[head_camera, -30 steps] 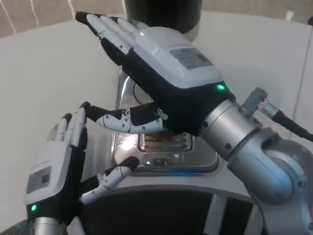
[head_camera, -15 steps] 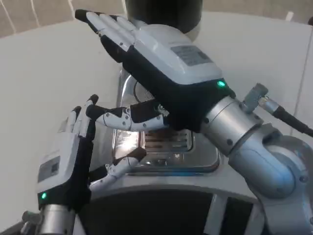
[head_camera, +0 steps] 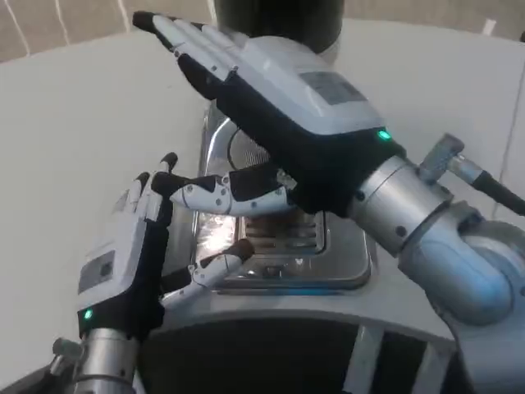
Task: Grasp the cup under the faucet to collect the drink, then remove the cup.
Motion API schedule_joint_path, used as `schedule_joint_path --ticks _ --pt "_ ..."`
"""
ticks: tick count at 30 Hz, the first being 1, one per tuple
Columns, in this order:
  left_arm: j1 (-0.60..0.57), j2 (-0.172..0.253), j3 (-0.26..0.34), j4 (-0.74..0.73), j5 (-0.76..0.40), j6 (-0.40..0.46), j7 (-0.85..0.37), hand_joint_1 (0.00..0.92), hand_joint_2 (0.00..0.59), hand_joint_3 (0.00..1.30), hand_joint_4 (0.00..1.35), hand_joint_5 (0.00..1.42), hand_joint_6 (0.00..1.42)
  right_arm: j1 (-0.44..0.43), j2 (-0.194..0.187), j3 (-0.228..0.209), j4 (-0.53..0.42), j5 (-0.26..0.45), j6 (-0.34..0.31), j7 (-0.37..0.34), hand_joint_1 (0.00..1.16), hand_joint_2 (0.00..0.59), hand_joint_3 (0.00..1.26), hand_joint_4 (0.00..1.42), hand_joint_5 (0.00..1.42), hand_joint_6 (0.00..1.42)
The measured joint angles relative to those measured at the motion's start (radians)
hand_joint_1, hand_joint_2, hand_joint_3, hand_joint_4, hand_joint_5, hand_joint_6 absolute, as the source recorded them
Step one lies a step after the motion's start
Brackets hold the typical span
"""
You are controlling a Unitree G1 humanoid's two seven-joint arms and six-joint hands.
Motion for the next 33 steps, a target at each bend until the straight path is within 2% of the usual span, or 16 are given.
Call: schedule_joint_path --ticks 3,6,8,10,11,13,16,19,22,25,28,30,33 --pt "-0.011 0.000 -0.004 0.010 0.000 -0.005 0.004 0.179 0.060 0.00 0.00 0.00 0.03 0.001 0.000 -0.009 0.000 0.016 -0.001 -0.001 0.73 0.330 0.00 0.00 0.00 0.00" --pt "-0.015 0.000 -0.005 0.018 0.000 -0.007 0.007 0.175 0.060 0.00 0.00 0.00 0.04 0.015 0.013 -0.021 0.000 0.030 -0.002 -0.031 0.73 0.333 0.00 0.00 0.00 0.00" --pt "-0.016 0.000 -0.006 0.022 0.000 -0.008 0.009 0.173 0.058 0.00 0.00 0.00 0.04 0.036 0.037 -0.037 0.001 0.042 -0.002 -0.073 0.74 0.336 0.00 0.00 0.00 0.00" --pt "-0.016 0.000 -0.007 0.026 0.000 -0.008 0.010 0.108 0.059 0.00 0.00 0.00 0.04 0.068 0.080 -0.071 0.006 0.064 -0.002 -0.145 0.75 0.347 0.00 0.00 0.00 0.00" --pt "-0.016 0.000 -0.007 0.027 0.000 -0.008 0.010 0.070 0.064 0.00 0.00 0.00 0.04 0.074 0.089 -0.080 0.009 0.070 -0.002 -0.160 0.76 0.351 0.00 0.00 0.00 0.00" --pt "-0.017 0.000 -0.007 0.029 -0.002 -0.011 0.011 0.009 0.043 0.00 0.00 0.00 0.04 0.095 0.123 -0.109 0.021 0.105 -0.002 -0.215 0.76 0.352 0.00 0.00 0.00 0.00" --pt "-0.023 -0.001 -0.007 0.041 -0.006 -0.023 0.014 0.000 0.039 0.00 0.00 0.00 0.04 0.107 0.150 -0.144 0.030 0.130 -0.008 -0.287 0.73 0.361 0.00 0.00 0.00 0.00" --pt "-0.039 -0.001 -0.007 0.055 -0.006 -0.030 0.016 0.000 0.035 0.00 0.00 0.00 0.04 0.112 0.153 -0.173 0.030 0.133 -0.020 -0.341 0.69 0.354 0.00 0.00 0.00 0.00" --pt "-0.074 0.001 -0.016 0.096 -0.006 -0.050 0.016 0.000 0.032 0.00 0.00 0.00 0.04 0.138 0.125 -0.210 0.005 0.146 -0.040 -0.347 0.67 0.346 0.00 0.00 0.00 0.00" --pt "-0.101 0.004 -0.022 0.131 -0.008 -0.066 0.016 0.000 0.031 0.00 0.00 0.00 0.04 0.160 0.071 -0.250 -0.050 0.145 -0.040 -0.330 0.66 0.346 0.00 0.00 0.00 0.00" --pt "-0.123 0.003 -0.025 0.156 -0.020 -0.082 0.018 0.000 0.028 0.00 0.00 0.00 0.04 0.219 0.010 -0.296 -0.152 0.139 -0.015 -0.278 0.67 0.346 0.00 0.00 0.00 0.00" --pt "-0.133 0.000 -0.029 0.165 -0.020 -0.090 0.022 0.000 0.025 0.00 0.00 0.00 0.05 0.258 -0.016 -0.309 -0.195 0.128 0.005 -0.251 0.74 0.350 0.00 0.00 0.00 0.00" --pt "-0.147 -0.011 -0.041 0.185 -0.019 -0.097 0.036 0.000 0.022 0.00 0.00 0.00 0.05 0.364 -0.070 -0.331 -0.285 0.096 0.025 -0.196 0.78 0.343 0.00 0.00 0.00 0.00"
